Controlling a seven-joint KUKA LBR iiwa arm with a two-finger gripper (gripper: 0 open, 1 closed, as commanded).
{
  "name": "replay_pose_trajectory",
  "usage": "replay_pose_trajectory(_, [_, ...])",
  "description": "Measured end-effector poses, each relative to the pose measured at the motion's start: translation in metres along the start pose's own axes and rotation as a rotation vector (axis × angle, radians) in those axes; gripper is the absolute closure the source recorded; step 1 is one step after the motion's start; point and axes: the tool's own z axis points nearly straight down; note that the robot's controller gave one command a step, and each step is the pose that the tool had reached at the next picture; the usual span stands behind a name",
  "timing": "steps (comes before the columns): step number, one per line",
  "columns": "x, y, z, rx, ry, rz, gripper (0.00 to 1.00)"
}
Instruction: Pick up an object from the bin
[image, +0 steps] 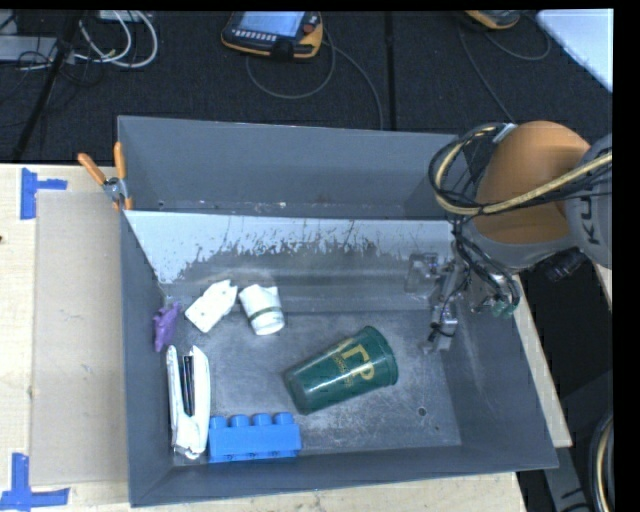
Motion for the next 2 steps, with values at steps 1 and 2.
replay_pose_trajectory(1, [-0.002,0.0,-0.005,0.001,-0.007,-0.002,0.0])
replay_pose_trajectory(2, [0.001,0.033,0.044,0.001,-0.006,-0.114,0.0])
